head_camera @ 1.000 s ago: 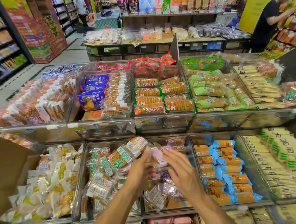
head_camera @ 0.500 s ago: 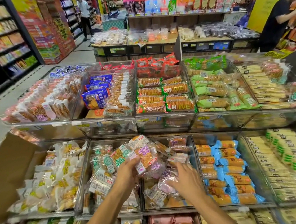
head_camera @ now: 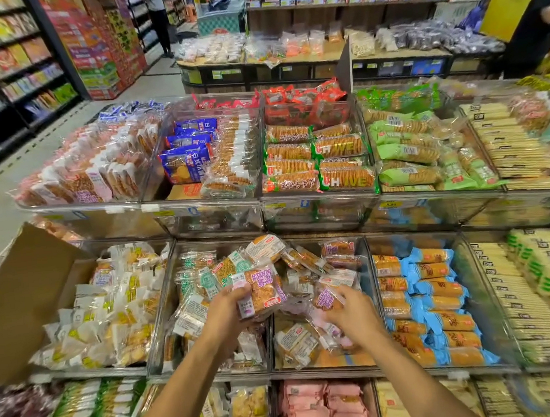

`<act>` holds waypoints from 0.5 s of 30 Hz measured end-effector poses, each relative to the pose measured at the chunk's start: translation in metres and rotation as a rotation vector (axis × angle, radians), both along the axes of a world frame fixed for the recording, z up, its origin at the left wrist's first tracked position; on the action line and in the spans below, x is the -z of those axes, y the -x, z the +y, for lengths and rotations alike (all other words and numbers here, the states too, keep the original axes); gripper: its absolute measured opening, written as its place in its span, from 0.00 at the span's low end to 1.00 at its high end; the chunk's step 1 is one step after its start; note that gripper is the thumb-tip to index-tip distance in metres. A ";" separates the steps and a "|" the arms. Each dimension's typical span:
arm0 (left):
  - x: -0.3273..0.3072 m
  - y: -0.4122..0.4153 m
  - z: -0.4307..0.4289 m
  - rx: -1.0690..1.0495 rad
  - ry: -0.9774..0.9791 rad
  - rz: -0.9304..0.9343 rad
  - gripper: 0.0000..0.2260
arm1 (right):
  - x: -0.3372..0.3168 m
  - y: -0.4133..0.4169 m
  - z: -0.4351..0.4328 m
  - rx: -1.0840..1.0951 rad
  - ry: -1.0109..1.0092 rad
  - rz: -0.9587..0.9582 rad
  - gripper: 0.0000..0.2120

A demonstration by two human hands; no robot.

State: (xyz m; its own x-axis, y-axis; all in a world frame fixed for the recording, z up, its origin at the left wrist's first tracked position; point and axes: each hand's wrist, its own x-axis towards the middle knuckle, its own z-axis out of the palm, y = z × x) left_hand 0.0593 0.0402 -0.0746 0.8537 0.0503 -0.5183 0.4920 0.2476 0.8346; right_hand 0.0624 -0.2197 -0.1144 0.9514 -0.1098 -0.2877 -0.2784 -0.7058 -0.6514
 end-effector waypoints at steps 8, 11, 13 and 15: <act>0.000 -0.001 0.011 -0.063 0.074 -0.031 0.21 | 0.010 -0.016 0.036 0.049 -0.037 -0.045 0.27; 0.000 -0.001 0.019 -0.078 0.058 -0.025 0.20 | 0.017 -0.016 0.053 -0.033 0.174 -0.086 0.22; -0.001 -0.001 0.025 -0.079 0.057 -0.033 0.19 | 0.019 -0.016 0.059 -0.017 0.213 -0.078 0.22; -0.003 0.002 0.029 -0.075 0.048 -0.039 0.18 | 0.018 -0.019 0.062 0.010 0.190 -0.007 0.23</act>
State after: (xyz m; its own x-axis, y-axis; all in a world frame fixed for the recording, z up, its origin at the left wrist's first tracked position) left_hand 0.0573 0.0694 -0.0716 0.8683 0.0907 -0.4876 0.4377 0.3222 0.8394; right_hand 0.0816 -0.1575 -0.1324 0.9518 -0.1712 -0.2545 -0.2824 -0.8132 -0.5089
